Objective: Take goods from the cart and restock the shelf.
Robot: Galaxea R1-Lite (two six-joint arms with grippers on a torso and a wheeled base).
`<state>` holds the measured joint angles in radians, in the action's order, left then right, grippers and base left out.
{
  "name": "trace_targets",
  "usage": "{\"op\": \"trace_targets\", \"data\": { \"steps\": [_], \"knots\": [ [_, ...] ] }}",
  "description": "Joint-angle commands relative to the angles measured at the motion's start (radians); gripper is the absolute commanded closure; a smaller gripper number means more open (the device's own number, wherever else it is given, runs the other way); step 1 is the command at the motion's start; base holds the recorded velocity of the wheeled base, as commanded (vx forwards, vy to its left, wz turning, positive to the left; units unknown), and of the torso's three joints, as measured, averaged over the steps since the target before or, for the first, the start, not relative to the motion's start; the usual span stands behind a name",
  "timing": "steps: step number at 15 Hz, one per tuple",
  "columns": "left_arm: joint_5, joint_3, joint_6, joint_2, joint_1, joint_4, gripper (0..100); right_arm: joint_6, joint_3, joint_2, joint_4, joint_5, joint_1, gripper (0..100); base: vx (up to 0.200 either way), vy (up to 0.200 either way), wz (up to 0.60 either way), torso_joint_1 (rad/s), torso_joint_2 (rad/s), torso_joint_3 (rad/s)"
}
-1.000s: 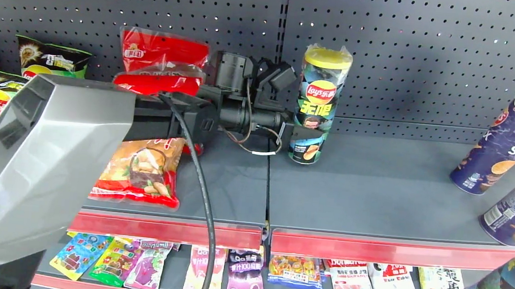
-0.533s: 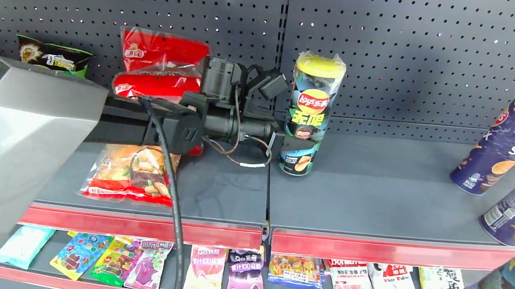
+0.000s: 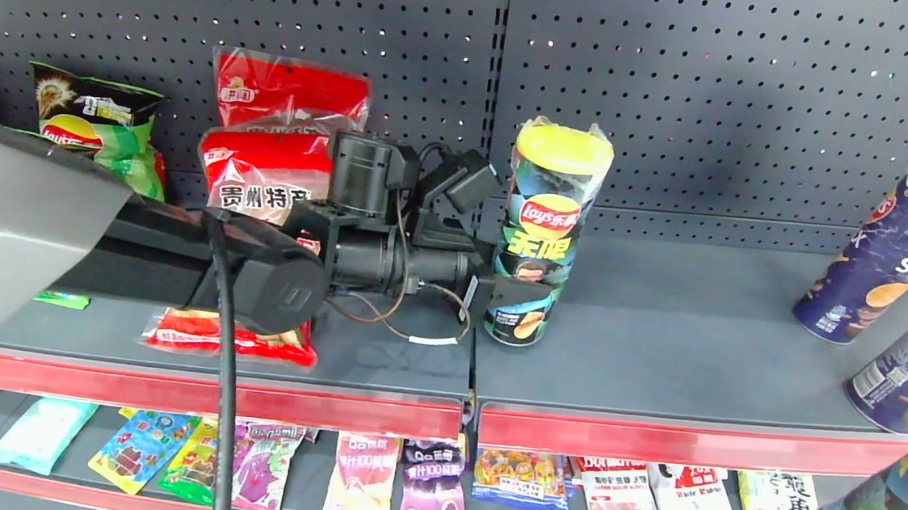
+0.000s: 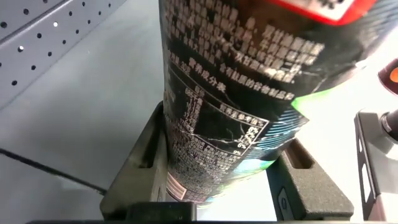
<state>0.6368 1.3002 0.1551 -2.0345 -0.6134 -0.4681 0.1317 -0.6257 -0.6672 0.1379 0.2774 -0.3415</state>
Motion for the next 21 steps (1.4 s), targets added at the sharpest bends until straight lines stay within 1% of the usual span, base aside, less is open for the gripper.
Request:
{"op": "trace_targets", "data": {
  "steps": [1, 3, 4, 5, 8, 11, 12, 13, 14, 15, 17, 21],
  "knots": [
    [-0.014, -0.061, 0.000, 0.033, -0.011, -0.030, 100, 0.000, 0.000, 0.001, 0.000, 0.000, -0.001, 100, 0.000, 0.000, 0.00, 0.000, 0.00, 0.000],
    [-0.049, -0.128, -0.034, 0.048, -0.022, -0.083, 100, 0.000, 0.001, 0.001, 0.000, 0.000, -0.001, 100, 0.000, 0.000, 0.00, 0.000, 0.00, 0.000],
    [-0.058, -0.141, -0.043, 0.048, -0.023, -0.103, 100, 0.000, 0.001, 0.001, 0.000, 0.000, -0.001, 100, 0.000, 0.000, 0.00, 0.000, 0.00, 0.000],
    [-0.075, -0.157, -0.062, 0.045, -0.023, -0.150, 100, 0.000, 0.003, 0.001, 0.000, 0.000, -0.001, 100, 0.000, 0.000, 0.00, 0.000, 0.00, 0.000],
    [-0.097, -0.199, -0.063, 0.049, -0.028, -0.173, 100, 0.000, 0.004, 0.001, 0.000, 0.000, -0.001, 100, 0.000, 0.000, 0.00, 0.000, 0.00, 0.000],
    [-0.111, -0.253, -0.066, 0.063, -0.054, -0.201, 100, 0.000, 0.004, 0.000, 0.000, 0.000, -0.001, 100, 0.000, 0.000, 0.00, 0.000, 0.00, 0.000],
    [-0.112, -0.260, -0.078, 0.068, -0.055, -0.207, 100, 0.000, 0.004, 0.000, 0.000, 0.000, -0.001, 100, 0.000, 0.000, 0.00, 0.000, 0.00, 0.000],
    [-0.114, -0.269, -0.106, 0.071, -0.066, -0.221, 100, 0.000, 0.004, 0.000, 0.000, 0.000, -0.001, 100, 0.000, 0.000, 0.00, 0.000, 0.00, 0.000],
    [-0.118, -0.274, -0.118, 0.076, -0.068, -0.231, 100, 0.000, 0.004, 0.000, 0.000, 0.000, -0.001, 100, 0.000, 0.000, 0.00, 0.000, 0.00, 0.000],
    [-0.135, -0.294, -0.131, 0.077, -0.068, -0.253, 100, 0.000, 0.003, 0.000, 0.000, 0.000, -0.001, 100, 0.000, 0.000, 0.00, 0.000, 0.00, 0.000],
    [-0.144, -0.332, -0.132, 0.080, -0.069, -0.285, 100, 0.000, 0.003, 0.001, 0.000, 0.000, -0.001, 100, 0.000, 0.000, 0.00, 0.000, 0.00, 0.000],
    [-0.154, -0.352, -0.132, 0.085, -0.089, -0.290, 100, 0.000, 0.001, 0.001, 0.000, 0.000, -0.001, 100, 0.000, 0.000, 0.00, 0.000, 0.00, 0.000]
  ]
}}
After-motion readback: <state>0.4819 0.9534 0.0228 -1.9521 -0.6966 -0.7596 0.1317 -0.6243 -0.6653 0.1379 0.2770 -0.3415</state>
